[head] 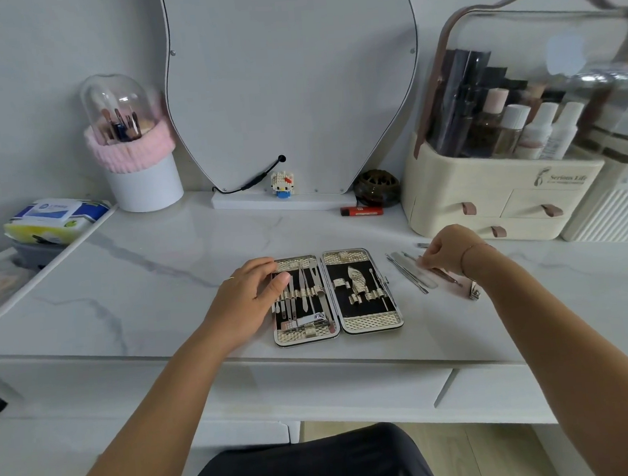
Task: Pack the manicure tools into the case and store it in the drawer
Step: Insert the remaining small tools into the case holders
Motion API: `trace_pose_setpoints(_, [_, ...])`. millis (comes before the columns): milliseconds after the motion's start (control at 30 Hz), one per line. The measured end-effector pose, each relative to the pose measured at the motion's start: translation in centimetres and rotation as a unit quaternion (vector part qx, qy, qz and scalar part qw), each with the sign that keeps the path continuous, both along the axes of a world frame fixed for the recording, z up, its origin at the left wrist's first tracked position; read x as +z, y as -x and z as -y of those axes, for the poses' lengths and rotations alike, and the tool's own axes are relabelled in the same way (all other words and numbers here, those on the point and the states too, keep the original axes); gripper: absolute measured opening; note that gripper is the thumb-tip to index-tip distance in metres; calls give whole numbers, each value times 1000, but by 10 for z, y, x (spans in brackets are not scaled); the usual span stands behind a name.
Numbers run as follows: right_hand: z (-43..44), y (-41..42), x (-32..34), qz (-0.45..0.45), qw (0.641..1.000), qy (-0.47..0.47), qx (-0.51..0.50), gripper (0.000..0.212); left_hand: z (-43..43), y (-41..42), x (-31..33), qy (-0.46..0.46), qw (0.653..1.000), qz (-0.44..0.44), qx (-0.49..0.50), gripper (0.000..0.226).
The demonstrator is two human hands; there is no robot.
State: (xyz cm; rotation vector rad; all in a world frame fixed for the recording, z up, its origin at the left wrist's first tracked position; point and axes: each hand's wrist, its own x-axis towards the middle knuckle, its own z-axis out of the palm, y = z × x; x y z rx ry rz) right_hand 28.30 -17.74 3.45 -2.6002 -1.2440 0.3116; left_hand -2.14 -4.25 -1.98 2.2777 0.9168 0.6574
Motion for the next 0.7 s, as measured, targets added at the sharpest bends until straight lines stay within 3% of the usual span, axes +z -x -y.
trace_pose_setpoints(200, [-4,5,1,74,996,31,43,42,1,0,0,4,1000,2,-1,66])
trace_pose_setpoints(367, [-3,-1,-3,62,997,0,53,38,1,0,1,2,1000,-2,1,68])
trace_pose_setpoints(500, [2,-9,1,-56,991,-119,17,29,0,0,1,4,1000,-2,0,67])
trace_pose_setpoints(633, [-2,21,20,-297,927,-225,52,7,0,1,1,12,1000,4,1,67])
trace_pose_setpoints(700, [-11,38,24,-363,901,-230,68,16,1,1,2,14,1000,5,4,66])
